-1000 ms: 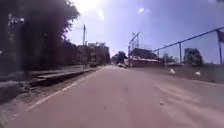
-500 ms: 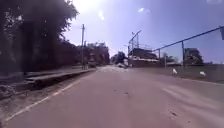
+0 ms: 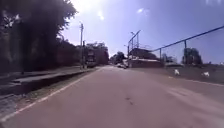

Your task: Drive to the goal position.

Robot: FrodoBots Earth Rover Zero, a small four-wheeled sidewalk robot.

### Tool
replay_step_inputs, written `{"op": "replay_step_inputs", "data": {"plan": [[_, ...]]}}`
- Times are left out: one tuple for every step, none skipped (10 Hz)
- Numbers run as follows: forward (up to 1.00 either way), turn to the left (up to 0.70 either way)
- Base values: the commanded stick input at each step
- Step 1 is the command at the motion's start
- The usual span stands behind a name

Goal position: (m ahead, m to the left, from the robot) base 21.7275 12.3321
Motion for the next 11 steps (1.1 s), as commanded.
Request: {"op": "replay_step_inputs", "data": {"plan": [[0.70, 0.00], [0.70, 0.00], [0.70, 0.00], [0.70, 0.00], [0.70, 0.00], [0.70, 0.00], [0.70, 0.00], [0.70, 0.00], [0.70, 0.00], [0.70, 0.00], [0.70, 0.00]]}}
